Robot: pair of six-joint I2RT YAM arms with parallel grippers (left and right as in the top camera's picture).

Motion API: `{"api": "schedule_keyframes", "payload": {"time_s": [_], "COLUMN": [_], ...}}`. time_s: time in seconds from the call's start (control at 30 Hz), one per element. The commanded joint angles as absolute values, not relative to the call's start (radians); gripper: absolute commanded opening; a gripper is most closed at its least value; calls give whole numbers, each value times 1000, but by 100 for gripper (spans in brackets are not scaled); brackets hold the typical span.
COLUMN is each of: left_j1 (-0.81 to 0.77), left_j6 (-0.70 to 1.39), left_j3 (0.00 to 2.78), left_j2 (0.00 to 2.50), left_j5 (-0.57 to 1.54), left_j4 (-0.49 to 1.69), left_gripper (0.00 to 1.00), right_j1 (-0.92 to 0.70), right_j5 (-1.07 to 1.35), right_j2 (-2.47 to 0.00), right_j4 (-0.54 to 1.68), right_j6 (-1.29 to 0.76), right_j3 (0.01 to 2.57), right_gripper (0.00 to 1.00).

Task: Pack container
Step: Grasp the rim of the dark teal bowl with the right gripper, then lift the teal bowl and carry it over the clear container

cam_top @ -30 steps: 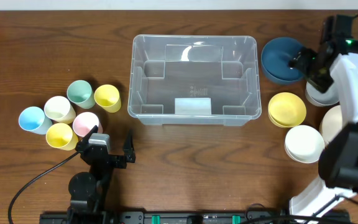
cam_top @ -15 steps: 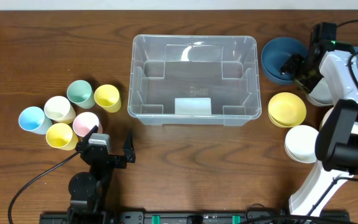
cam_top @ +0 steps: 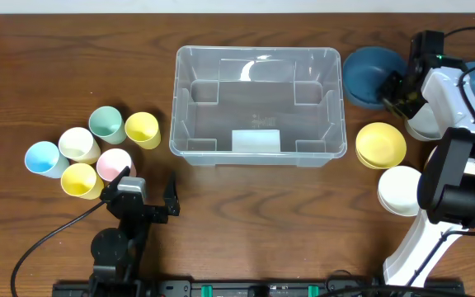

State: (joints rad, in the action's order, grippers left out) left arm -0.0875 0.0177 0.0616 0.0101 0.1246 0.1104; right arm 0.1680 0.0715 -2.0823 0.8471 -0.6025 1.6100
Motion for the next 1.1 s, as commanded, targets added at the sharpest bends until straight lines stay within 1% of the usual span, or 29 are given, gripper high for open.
{"api": "schedule_keyframes", "payload": {"time_s": [0.0,0.07,0.1,0.43,0.63,0.9,1.07], "left_j1": [-83,-83,-83,-83,-83,-83,-83], "left_j6": [0,0,0,0,0,0,0], "left_j3": [32,32,32,32,32,32,32], "left_j2": [4,4,4,4,4,4,4], "left_j5": [120,120,120,120,120,120,120], "left_j4": [121,121,121,121,121,121,121], "left_gripper": [98,98,98,98,98,98,98], "right_j1": [165,168,168,181,242,329,323], "right_j5": [51,35,25,-11,-10,128,209], "right_j2": [-2095,-2095,-2095,-2095,-2092,-2017,-1899], "right_j4": [847,846,846,833,830,839,843], "right_j6": [-598,-598,-599,-598,-590,-495,-400], "right_j3": [1619,1619,1619,1619,1620,1668,1725], "right_gripper": [9,2,1,1,1,1,1]}}
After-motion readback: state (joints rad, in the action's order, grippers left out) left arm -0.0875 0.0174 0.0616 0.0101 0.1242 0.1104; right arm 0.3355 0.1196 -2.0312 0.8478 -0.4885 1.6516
